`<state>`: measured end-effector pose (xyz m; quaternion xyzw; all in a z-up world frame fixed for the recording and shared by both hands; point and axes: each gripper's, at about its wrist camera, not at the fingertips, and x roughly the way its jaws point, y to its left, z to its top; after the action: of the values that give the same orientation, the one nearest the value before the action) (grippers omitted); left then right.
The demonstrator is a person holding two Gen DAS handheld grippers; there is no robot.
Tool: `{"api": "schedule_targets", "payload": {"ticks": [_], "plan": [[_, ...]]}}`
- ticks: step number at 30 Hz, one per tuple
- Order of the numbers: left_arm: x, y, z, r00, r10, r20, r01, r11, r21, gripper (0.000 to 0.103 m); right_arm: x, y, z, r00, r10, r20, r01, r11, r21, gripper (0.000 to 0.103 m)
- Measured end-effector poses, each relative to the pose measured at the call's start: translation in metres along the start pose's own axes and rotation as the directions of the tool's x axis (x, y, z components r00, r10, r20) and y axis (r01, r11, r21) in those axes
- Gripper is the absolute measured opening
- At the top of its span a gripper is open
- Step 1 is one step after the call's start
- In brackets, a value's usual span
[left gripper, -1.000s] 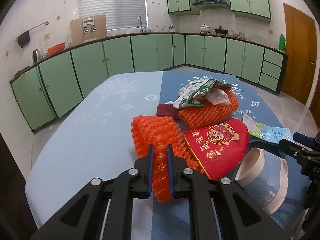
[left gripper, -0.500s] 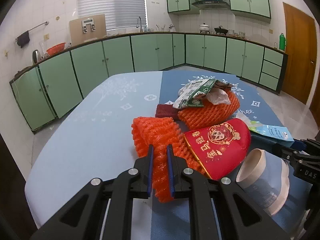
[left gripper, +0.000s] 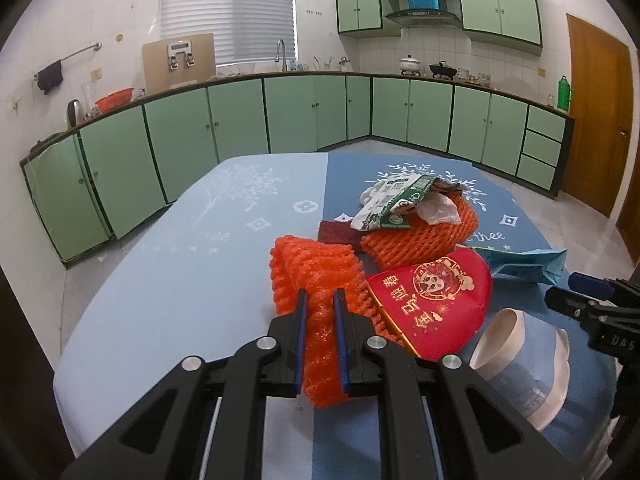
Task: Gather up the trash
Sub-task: 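Close the right gripper on the blue-and-green milk carton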
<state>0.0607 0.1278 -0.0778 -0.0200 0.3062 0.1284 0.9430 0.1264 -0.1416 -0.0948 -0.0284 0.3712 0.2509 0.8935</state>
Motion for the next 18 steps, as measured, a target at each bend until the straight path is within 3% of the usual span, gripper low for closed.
{"api": "schedule_targets", "payload": {"ticks": [4,12,18], "plan": [[0.003,0.002,0.001,1.000,0.004,-0.012,-0.004,1.000,-0.008,0.012,0.009,0.002,0.005,1.000,-0.014,-0.014,0.013,1.000,-0.027,0.081],[0.007,0.001,0.003,1.000,0.007,-0.016,-0.007,1.000,-0.008,0.012,0.028,0.000,0.021,0.999,-0.038,-0.021,0.037,0.999,-0.028,0.081],[0.012,0.001,0.003,1.000,0.009,-0.027,-0.010,1.000,-0.011,0.013,0.040,-0.001,0.028,0.999,-0.010,-0.041,0.009,1.000,-0.024,0.081]]}}
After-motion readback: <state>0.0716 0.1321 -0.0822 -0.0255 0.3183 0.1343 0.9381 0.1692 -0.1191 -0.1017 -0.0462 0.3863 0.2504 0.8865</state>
